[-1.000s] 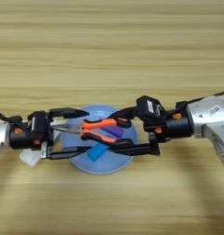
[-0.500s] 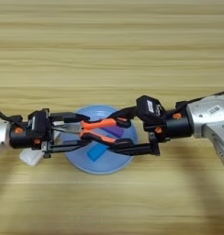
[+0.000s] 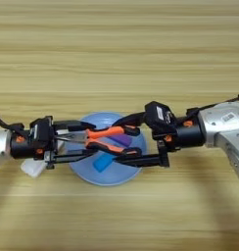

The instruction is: Move the objects on the table

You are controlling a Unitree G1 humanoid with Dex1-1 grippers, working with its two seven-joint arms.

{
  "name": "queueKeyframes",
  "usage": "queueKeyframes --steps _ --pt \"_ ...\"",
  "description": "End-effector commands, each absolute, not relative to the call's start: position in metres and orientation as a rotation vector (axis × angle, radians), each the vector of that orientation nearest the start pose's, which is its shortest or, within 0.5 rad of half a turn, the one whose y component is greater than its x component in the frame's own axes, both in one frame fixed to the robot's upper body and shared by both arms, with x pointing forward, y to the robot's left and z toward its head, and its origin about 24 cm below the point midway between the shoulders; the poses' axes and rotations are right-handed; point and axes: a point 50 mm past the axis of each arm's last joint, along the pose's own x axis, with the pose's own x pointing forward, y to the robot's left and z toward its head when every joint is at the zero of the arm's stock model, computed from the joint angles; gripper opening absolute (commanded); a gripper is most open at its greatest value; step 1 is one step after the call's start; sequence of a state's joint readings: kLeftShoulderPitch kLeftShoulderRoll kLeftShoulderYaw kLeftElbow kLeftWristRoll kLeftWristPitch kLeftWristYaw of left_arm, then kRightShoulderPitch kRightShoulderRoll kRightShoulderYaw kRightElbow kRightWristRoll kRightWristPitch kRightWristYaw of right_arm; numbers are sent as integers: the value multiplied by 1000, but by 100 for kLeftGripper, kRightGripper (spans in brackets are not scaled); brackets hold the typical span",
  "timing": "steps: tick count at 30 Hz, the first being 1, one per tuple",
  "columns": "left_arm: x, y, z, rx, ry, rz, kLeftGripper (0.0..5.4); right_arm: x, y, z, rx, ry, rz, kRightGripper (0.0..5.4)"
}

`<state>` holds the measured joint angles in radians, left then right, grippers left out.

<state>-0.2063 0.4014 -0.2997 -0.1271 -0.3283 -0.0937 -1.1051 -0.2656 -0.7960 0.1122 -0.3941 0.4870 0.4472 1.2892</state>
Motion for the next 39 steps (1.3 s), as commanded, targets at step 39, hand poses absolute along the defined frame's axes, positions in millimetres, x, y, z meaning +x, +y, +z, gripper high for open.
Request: queueKeyframes --steps 39 --pt "190 133 19 280 230 -1576 227 261 -158 215 -231 -201 1307 540"
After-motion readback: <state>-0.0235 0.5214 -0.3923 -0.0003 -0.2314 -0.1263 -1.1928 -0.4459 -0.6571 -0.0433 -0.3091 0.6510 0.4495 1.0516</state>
